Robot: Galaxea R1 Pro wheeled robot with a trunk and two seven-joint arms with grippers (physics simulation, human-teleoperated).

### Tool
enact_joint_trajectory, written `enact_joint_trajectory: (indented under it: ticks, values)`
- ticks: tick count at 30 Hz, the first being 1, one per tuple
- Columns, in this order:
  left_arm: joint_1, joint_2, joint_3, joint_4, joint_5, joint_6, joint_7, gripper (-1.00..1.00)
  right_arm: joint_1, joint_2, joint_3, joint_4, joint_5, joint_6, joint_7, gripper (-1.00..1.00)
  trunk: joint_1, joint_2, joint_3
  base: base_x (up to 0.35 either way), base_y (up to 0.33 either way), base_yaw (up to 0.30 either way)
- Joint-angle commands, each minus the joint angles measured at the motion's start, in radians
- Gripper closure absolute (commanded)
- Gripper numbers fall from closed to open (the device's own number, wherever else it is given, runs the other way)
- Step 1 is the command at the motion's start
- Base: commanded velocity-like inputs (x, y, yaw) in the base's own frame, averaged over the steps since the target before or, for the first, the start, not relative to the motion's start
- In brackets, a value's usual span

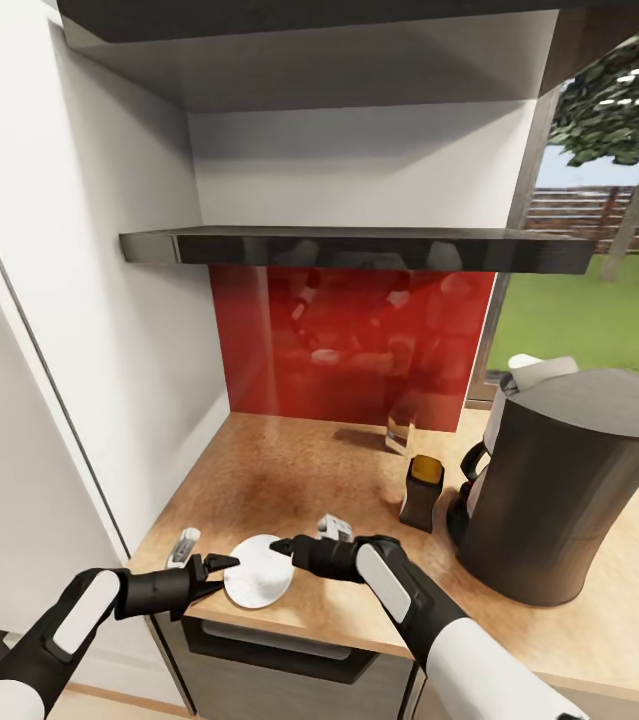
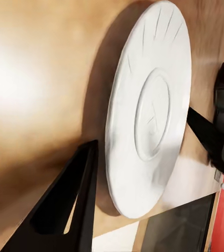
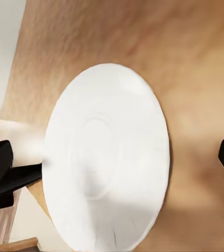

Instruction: Set up a coffee station on the kitchen countertop: keep the coffee maker on the countertop, move the bottle of coffee from the kitchen shelf to the counter next to the coffee maker, place a paper coffee filter on top of the coffee maker, put the saucer next to the coffee maker with the coffee cup on the saucer, and place the electric kettle next to the coffee maker.

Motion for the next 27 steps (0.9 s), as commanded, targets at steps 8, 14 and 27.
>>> enact_joint_trajectory:
  ticks: [8,14,27]
  values:
    - [-0.001,0.001,-0.019,0.000,-0.012,-0.001,-0.008,-1.00,-0.001,0.000,0.001,0.028,0.003,-0.040,0.005,-1.00,0.001,-0.002,-0.002,0.101,0.000,0.000]
    - [-0.001,0.002,-0.020,0.000,-0.012,-0.001,-0.008,-1.00,-0.001,0.000,0.001,0.029,0.003,-0.041,0.003,-1.00,0.001,-0.002,-0.002,0.045,0.000,0.000]
    - [0.020,-0.003,-0.026,0.000,-0.012,-0.001,-0.009,-1.00,-0.001,0.000,0.003,0.031,0.003,-0.042,0.005,-1.00,0.001,-0.002,-0.002,0.002,0.000,0.000]
